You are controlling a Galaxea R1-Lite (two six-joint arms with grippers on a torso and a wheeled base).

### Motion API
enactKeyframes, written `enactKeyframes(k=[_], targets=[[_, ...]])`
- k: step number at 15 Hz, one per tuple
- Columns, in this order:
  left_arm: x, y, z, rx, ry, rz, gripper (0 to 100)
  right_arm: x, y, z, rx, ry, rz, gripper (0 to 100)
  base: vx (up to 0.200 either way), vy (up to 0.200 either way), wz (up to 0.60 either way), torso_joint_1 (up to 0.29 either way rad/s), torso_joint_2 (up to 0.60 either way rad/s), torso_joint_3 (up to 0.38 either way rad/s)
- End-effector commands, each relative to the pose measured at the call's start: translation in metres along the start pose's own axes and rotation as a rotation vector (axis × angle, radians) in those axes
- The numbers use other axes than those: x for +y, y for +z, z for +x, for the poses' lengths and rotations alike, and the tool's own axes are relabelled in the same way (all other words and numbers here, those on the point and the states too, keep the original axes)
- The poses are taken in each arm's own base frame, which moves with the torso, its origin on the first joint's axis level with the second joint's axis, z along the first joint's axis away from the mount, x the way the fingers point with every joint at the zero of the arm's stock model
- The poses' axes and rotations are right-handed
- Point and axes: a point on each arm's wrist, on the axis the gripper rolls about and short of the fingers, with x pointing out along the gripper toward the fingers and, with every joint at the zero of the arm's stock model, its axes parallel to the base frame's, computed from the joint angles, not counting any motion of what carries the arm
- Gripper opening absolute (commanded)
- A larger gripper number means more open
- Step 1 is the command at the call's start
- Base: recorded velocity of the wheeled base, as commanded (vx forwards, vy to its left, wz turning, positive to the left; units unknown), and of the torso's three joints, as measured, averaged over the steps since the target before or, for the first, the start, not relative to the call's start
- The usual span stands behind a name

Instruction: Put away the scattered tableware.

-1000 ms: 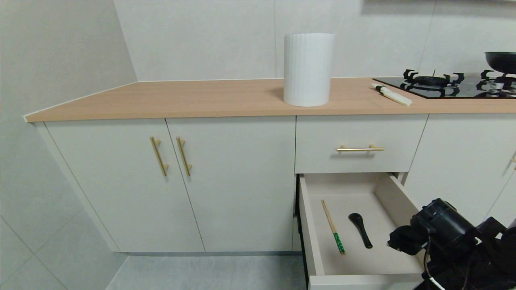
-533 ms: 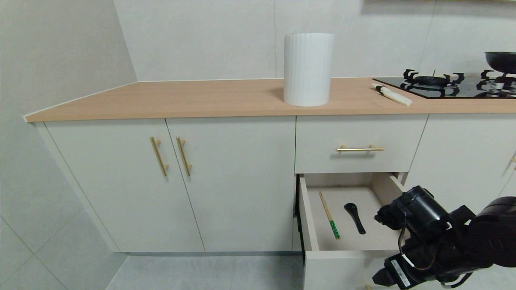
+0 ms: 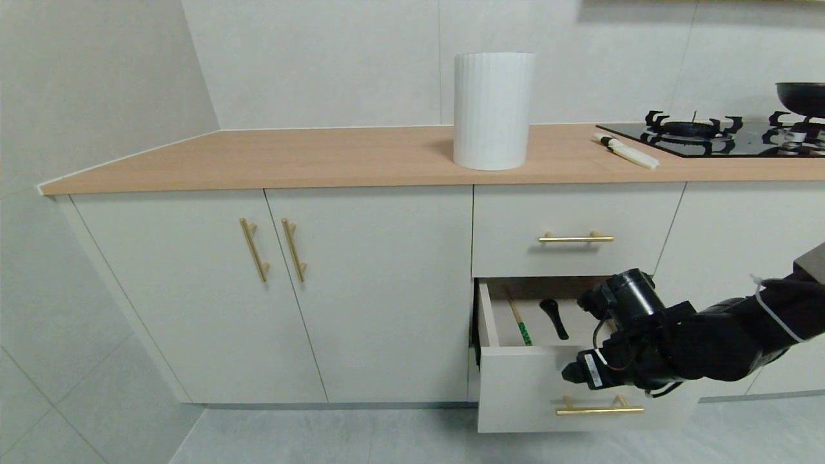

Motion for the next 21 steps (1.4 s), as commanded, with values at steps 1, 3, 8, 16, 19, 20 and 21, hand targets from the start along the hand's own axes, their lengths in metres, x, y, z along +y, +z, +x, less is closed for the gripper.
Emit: enactKeyframes(k=[1, 3, 8, 16, 19, 20, 21], targets=[[0.000, 0.000, 0.000, 0.000, 0.000, 0.000, 100, -0.001, 0.007, 0.021, -0.025, -0.017, 0.044, 100, 0.000, 0.000, 0.00, 0.000, 0.00, 0.000], [0.000, 0.000, 0.000, 0.000, 0.000, 0.000, 100, -0.002, 0.010, 0.035, -0.099, -0.038, 0.082, 100, 0.000, 0.000, 0.00, 0.000, 0.00, 0.000], [0.000, 0.000, 0.000, 0.000, 0.000, 0.000, 100, -0.008, 0.014, 0.059, -0.191, -0.056, 0.148, 100, 0.000, 0.000, 0.00, 0.000, 0.00, 0.000], [0.000, 0.000, 0.000, 0.000, 0.000, 0.000, 100, -0.022, 0.020, 0.088, -0.337, -0.096, 0.211, 100, 0.000, 0.000, 0.00, 0.000, 0.00, 0.000], [0.000, 0.000, 0.000, 0.000, 0.000, 0.000, 100, -0.023, 0.020, 0.097, -0.391, -0.096, 0.226, 100, 0.000, 0.000, 0.00, 0.000, 0.00, 0.000], [0.000, 0.000, 0.000, 0.000, 0.000, 0.000, 100, -0.023, 0.021, 0.102, -0.423, -0.109, 0.234, 100, 0.000, 0.000, 0.00, 0.000, 0.00, 0.000], [0.000, 0.000, 0.000, 0.000, 0.000, 0.000, 100, -0.023, 0.022, 0.106, -0.448, -0.124, 0.243, 100, 0.000, 0.000, 0.00, 0.000, 0.00, 0.000]])
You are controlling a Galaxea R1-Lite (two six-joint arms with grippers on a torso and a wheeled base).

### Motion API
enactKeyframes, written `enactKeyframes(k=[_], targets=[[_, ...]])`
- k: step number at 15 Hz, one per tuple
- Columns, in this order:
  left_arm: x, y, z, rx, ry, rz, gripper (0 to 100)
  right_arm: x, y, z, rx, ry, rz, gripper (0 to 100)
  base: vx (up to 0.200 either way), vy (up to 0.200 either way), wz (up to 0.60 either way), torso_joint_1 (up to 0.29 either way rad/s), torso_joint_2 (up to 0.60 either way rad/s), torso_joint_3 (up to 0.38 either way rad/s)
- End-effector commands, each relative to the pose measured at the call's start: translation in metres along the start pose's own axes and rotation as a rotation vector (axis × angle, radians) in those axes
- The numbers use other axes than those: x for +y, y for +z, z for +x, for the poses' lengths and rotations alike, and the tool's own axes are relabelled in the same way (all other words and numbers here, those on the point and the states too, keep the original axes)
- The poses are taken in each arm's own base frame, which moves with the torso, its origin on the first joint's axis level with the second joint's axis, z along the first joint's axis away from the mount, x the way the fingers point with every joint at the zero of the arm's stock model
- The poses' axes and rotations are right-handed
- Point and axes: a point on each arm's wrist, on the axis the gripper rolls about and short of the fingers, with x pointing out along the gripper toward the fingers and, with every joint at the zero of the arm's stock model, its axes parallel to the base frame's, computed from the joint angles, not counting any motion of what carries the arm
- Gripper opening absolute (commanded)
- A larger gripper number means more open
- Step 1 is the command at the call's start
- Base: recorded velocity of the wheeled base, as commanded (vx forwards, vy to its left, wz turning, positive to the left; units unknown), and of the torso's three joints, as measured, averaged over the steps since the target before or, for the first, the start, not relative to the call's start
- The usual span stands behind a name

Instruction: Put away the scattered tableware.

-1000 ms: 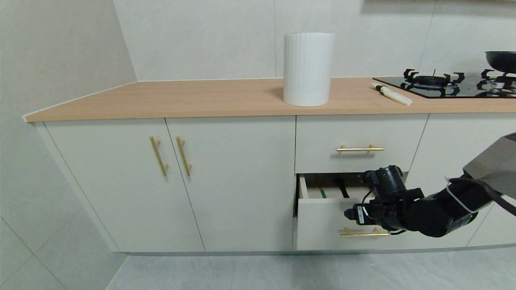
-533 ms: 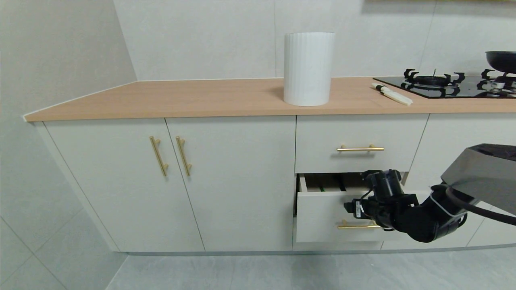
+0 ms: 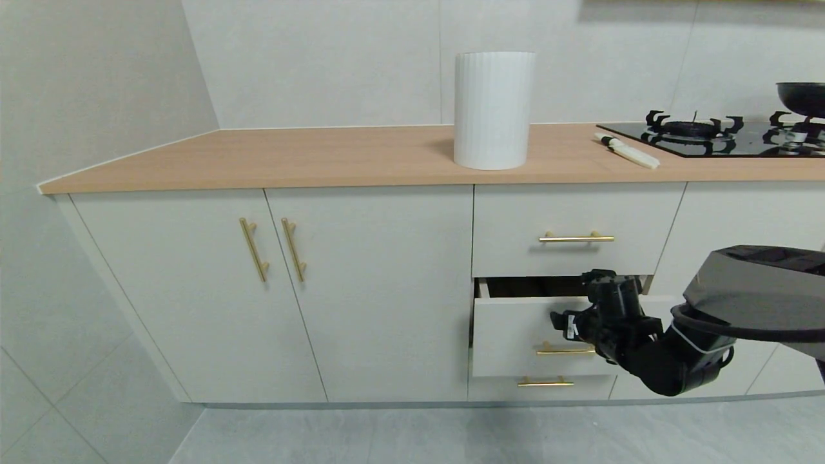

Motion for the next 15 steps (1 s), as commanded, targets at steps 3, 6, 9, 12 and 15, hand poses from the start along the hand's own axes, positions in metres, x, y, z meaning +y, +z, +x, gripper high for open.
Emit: enactKeyframes(k=[3, 6, 9, 12, 15], targets=[[0.000, 0.000, 0.000, 0.000, 0.000, 0.000, 100, 0.002, -0.012, 0.016, -0.006, -0.029, 0.001, 100, 0.000, 0.000, 0.00, 0.000, 0.00, 0.000], [0.000, 0.000, 0.000, 0.000, 0.000, 0.000, 100, 0.003, -0.007, 0.030, -0.041, -0.042, 0.069, 100, 0.000, 0.000, 0.00, 0.000, 0.00, 0.000], [0.000, 0.000, 0.000, 0.000, 0.000, 0.000, 100, 0.001, 0.000, 0.040, -0.073, -0.046, 0.120, 100, 0.000, 0.000, 0.00, 0.000, 0.00, 0.000], [0.000, 0.000, 0.000, 0.000, 0.000, 0.000, 100, -0.006, 0.010, 0.052, -0.120, -0.054, 0.201, 100, 0.000, 0.000, 0.00, 0.000, 0.00, 0.000], [0.000, 0.000, 0.000, 0.000, 0.000, 0.000, 100, -0.014, 0.014, 0.064, -0.146, -0.070, 0.238, 100, 0.000, 0.000, 0.00, 0.000, 0.00, 0.000]])
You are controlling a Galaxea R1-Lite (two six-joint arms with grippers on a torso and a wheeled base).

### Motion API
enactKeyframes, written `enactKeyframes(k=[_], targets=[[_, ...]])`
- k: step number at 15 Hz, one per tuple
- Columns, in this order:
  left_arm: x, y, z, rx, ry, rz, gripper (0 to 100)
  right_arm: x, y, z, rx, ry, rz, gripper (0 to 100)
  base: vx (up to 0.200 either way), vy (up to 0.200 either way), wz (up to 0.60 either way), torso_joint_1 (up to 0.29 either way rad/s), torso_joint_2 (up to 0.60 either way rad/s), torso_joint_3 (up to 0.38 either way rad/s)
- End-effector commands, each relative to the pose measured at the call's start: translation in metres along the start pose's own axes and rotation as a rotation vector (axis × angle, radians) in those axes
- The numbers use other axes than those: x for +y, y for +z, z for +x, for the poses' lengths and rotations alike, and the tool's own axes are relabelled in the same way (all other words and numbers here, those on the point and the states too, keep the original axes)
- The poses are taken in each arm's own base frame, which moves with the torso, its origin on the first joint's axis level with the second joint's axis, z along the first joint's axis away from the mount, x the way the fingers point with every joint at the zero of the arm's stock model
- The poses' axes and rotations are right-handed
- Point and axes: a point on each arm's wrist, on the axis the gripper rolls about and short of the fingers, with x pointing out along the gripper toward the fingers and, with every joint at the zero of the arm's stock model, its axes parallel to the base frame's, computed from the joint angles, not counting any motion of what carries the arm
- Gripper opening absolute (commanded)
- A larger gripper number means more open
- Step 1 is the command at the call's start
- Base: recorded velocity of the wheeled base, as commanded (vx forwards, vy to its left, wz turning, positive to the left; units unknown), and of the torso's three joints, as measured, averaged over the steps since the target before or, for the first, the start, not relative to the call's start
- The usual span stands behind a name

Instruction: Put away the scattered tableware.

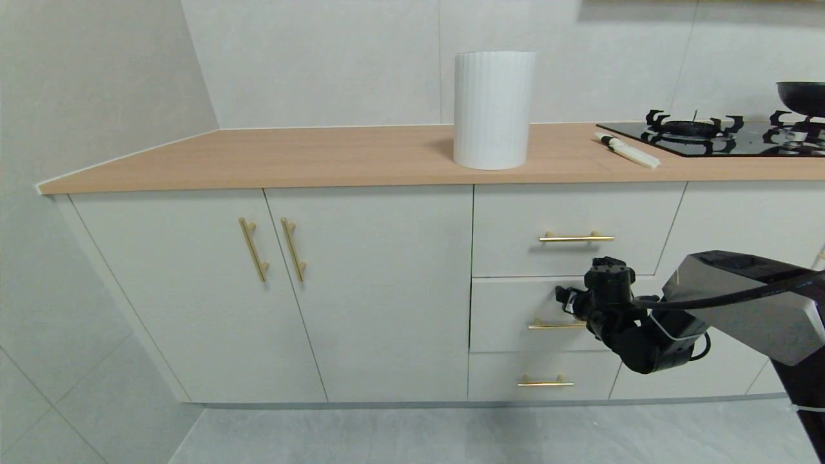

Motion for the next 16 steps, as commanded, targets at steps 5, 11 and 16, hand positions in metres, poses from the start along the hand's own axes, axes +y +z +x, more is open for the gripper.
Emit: enactKeyframes(k=[5, 11, 16], targets=[[0.000, 0.000, 0.000, 0.000, 0.000, 0.000, 100, -0.005, 0.004, 0.018, -0.035, -0.014, 0.060, 100, 0.000, 0.000, 0.00, 0.000, 0.00, 0.000], [0.000, 0.000, 0.000, 0.000, 0.000, 0.000, 100, -0.010, 0.014, 0.005, -0.033, -0.028, 0.058, 100, 0.000, 0.000, 0.00, 0.000, 0.00, 0.000], [0.000, 0.000, 0.000, 0.000, 0.000, 0.000, 100, -0.011, 0.079, -0.122, -0.077, 0.048, -0.021, 100, 0.000, 0.000, 0.00, 0.000, 0.00, 0.000]])
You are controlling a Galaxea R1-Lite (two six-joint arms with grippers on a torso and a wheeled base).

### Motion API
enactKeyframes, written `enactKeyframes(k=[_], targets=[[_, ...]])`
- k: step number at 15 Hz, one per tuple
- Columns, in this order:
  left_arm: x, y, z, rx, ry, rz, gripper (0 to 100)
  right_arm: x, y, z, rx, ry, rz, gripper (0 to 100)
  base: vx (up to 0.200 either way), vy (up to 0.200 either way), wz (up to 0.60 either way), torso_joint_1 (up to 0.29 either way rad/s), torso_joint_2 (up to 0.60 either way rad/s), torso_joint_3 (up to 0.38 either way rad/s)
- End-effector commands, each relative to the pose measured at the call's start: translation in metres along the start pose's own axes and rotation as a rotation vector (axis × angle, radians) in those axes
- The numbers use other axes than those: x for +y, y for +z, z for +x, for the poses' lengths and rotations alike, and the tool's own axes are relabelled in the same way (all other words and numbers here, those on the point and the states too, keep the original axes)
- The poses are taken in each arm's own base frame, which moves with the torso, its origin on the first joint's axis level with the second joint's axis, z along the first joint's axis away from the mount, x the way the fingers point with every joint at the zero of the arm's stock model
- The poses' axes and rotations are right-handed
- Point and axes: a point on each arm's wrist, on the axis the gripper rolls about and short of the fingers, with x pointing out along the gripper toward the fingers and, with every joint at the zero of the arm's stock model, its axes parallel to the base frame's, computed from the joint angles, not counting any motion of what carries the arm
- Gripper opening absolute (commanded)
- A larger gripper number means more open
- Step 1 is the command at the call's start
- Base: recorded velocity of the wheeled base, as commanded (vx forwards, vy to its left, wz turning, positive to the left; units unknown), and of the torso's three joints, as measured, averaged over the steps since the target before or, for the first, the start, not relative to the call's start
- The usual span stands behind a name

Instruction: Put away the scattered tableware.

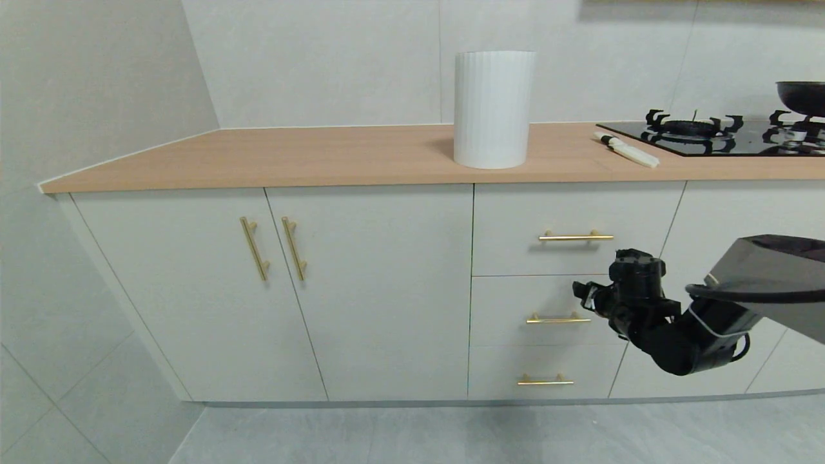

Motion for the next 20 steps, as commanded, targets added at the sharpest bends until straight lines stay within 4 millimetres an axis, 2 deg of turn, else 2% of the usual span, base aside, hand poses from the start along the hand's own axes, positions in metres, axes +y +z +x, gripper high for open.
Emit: enactKeyframes(k=[1, 3, 6, 7, 8, 9, 11, 13, 14, 15, 20], targets=[[0.000, 0.000, 0.000, 0.001, 0.001, 0.000, 100, -0.002, 0.060, -0.100, -0.118, 0.076, -0.026, 100, 0.000, 0.000, 0.00, 0.000, 0.00, 0.000], [0.000, 0.000, 0.000, 0.001, 0.001, 0.000, 100, -0.019, 0.079, -0.163, -0.206, 0.079, -0.044, 100, 0.000, 0.000, 0.00, 0.000, 0.00, 0.000], [0.000, 0.000, 0.000, 0.001, 0.001, 0.000, 100, -0.056, 0.085, -0.248, -0.334, 0.092, -0.098, 100, 0.000, 0.000, 0.00, 0.000, 0.00, 0.000], [0.000, 0.000, 0.000, 0.001, 0.001, 0.000, 100, -0.068, 0.083, -0.272, -0.381, 0.096, -0.109, 100, 0.000, 0.000, 0.00, 0.000, 0.00, 0.000], [0.000, 0.000, 0.000, 0.001, 0.001, 0.000, 100, -0.075, 0.081, -0.283, -0.398, 0.089, -0.123, 100, 0.000, 0.000, 0.00, 0.000, 0.00, 0.000], [0.000, 0.000, 0.000, 0.001, 0.001, 0.000, 100, -0.095, 0.072, -0.312, -0.433, 0.045, -0.162, 100, 0.000, 0.000, 0.00, 0.000, 0.00, 0.000], [0.000, 0.000, 0.000, 0.001, 0.001, 0.000, 100, -0.121, 0.059, -0.351, -0.463, -0.018, -0.179, 100, 0.000, 0.000, 0.00, 0.000, 0.00, 0.000], [0.000, 0.000, 0.000, 0.001, 0.001, 0.000, 100, -0.133, 0.050, -0.371, -0.466, -0.035, -0.187, 100, 0.000, 0.000, 0.00, 0.000, 0.00, 0.000], [0.000, 0.000, 0.000, 0.001, 0.001, 0.000, 100, -0.148, 0.034, -0.396, -0.466, -0.051, -0.188, 100, 0.000, 0.000, 0.00, 0.000, 0.00, 0.000], [0.000, 0.000, 0.000, 0.001, 0.001, 0.000, 100, -0.155, 0.024, -0.406, -0.465, -0.080, -0.189, 100, 0.000, 0.000, 0.00, 0.000, 0.00, 0.000], [0.000, 0.000, 0.000, 0.001, 0.001, 0.000, 100, -0.172, -0.020, -0.432, -0.489, -0.158, -0.213, 100, 0.000, 0.000, 0.00, 0.000, 0.00, 0.000]])
